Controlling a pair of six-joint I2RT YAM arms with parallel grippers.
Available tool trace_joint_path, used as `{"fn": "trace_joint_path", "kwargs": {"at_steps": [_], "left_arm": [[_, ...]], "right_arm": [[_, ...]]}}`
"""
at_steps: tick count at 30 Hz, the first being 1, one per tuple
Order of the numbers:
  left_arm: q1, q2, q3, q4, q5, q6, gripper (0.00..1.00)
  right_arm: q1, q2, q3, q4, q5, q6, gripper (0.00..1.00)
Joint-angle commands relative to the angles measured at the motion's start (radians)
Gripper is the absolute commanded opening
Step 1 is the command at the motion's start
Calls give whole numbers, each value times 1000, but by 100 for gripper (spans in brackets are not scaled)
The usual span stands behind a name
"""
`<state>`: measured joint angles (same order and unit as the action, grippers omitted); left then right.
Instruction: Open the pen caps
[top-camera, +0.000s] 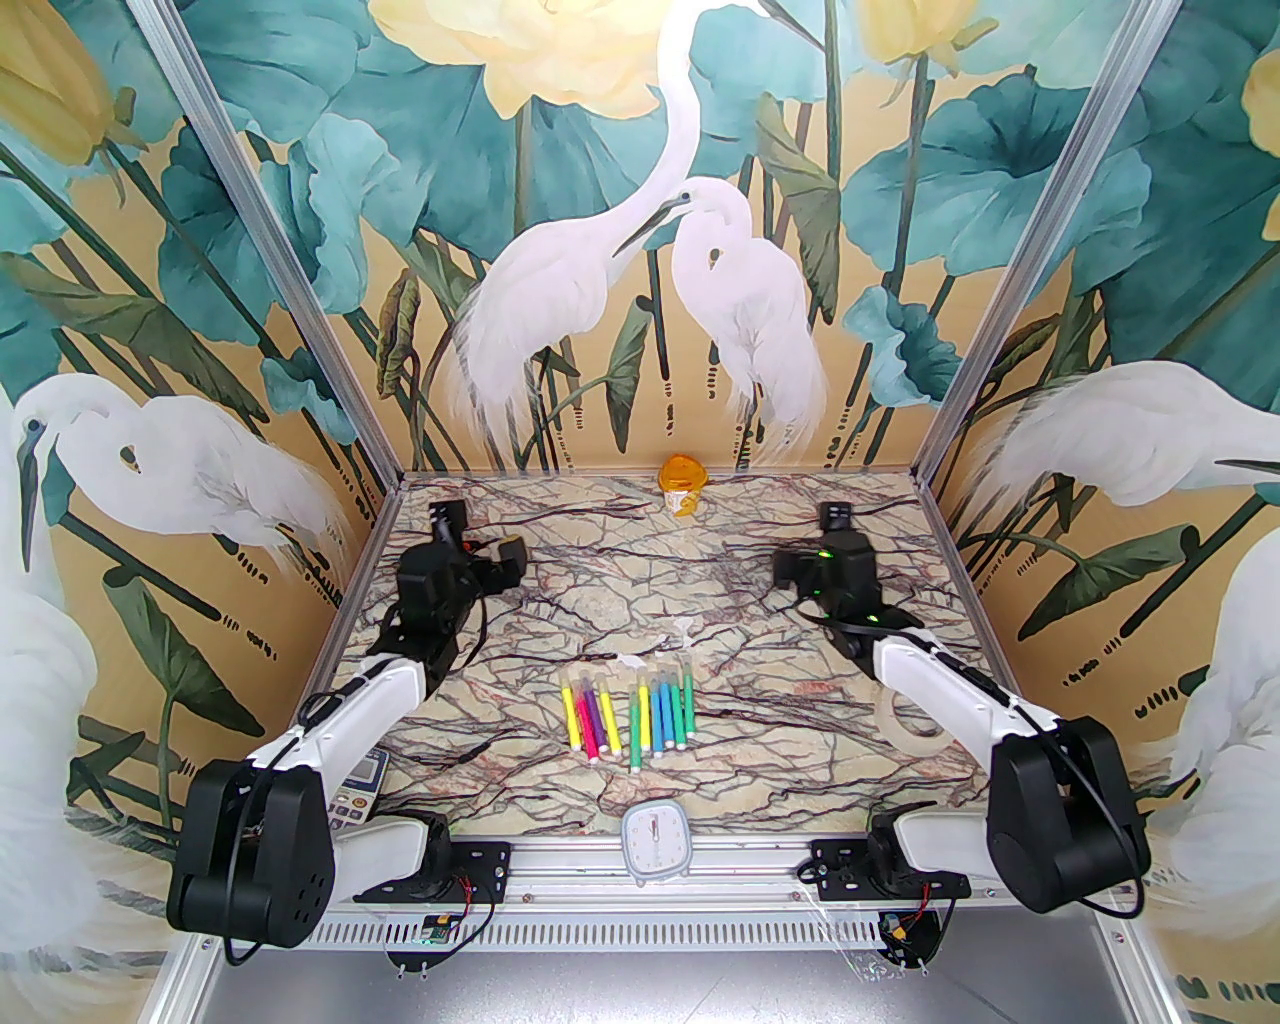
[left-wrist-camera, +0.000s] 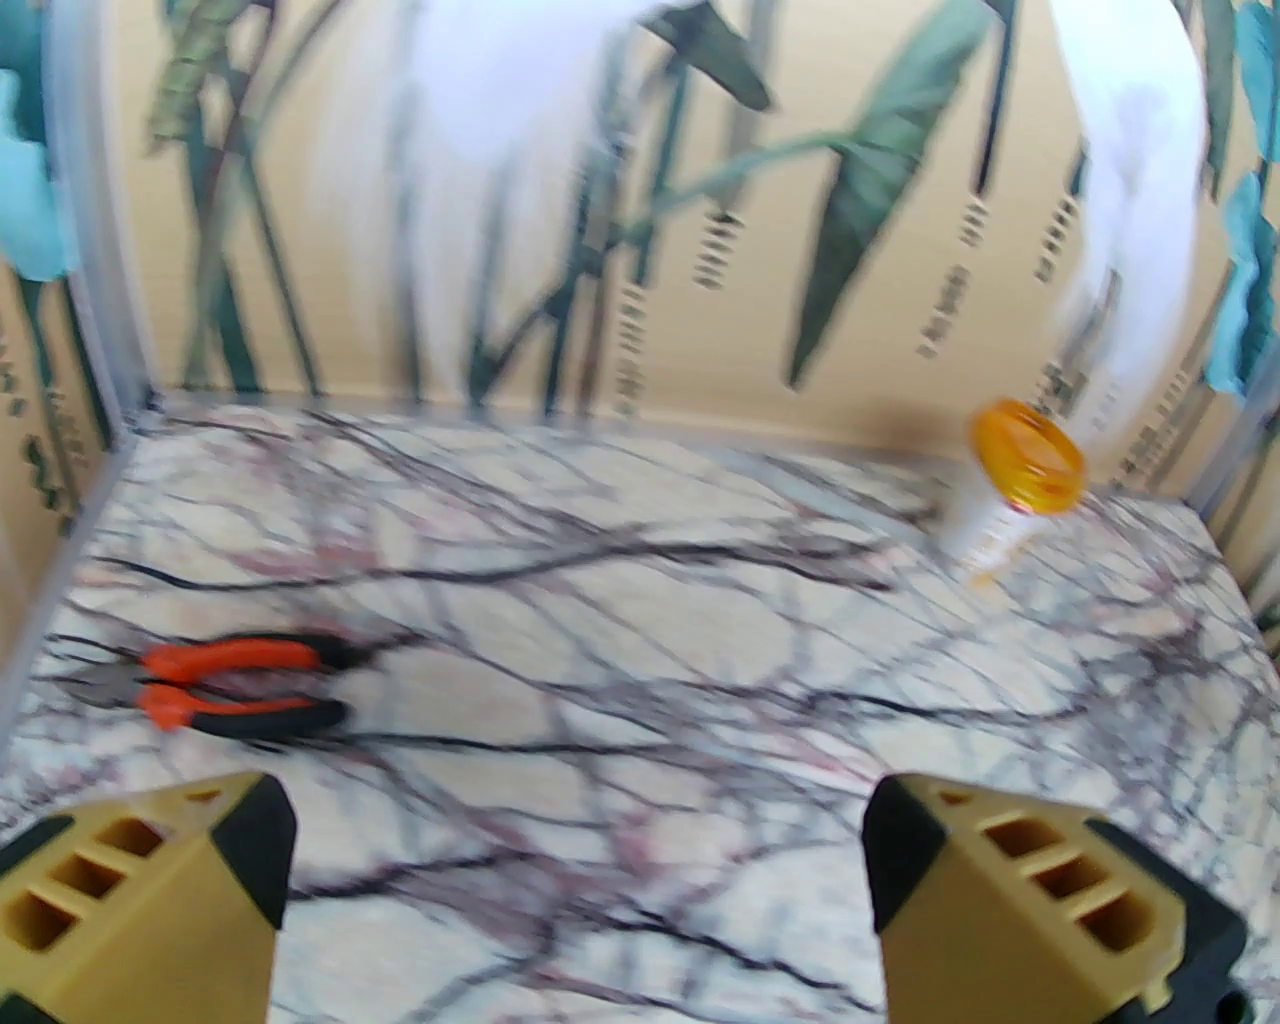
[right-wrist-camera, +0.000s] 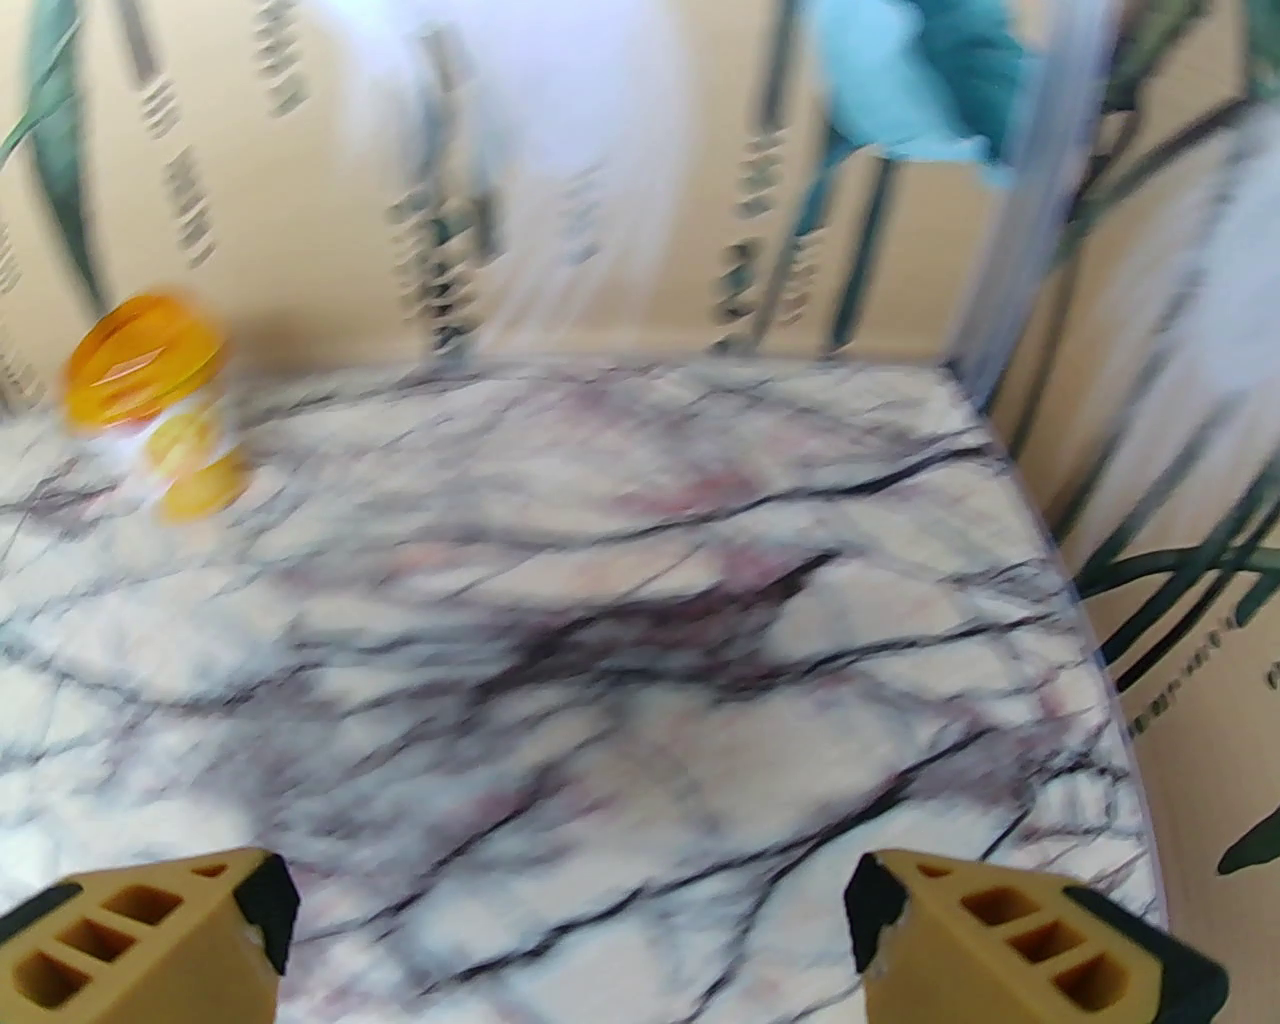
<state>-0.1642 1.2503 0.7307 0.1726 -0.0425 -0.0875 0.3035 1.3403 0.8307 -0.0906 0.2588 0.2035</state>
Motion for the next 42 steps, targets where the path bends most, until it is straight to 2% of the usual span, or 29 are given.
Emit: {"fn": "trace_joint_path", "kwargs": {"at_steps": [1,5,11,17,22,27,32,42], "left_arm": [[-42,-18,68,-260,-12,-70,99],[-70,-14,104,-356,68,-117,99],[-125,-8,132,-444,106,-136,99],[-130,-3,117,-416,102,-141,98],[-130,-2,88,-381,62,-133,98],[-130,-5,58,-351,19,-147,99],[-130,-23,26,-321,-17,-150,99],[-129,-35,3,-288,-19,-145,99]], "right_arm": [[41,2,86,-312,-68,107,95],[119,37,141,-475,-116,147,91],[247,99,226,-668,-165,218,86],[358,186,305,-776,-198,283,83],[429,270,343,-786,-231,323,74],[458,335,344,-757,-288,367,58],[477,378,341,-743,-307,383,54],[503,459,355,-712,-329,401,47]]}}
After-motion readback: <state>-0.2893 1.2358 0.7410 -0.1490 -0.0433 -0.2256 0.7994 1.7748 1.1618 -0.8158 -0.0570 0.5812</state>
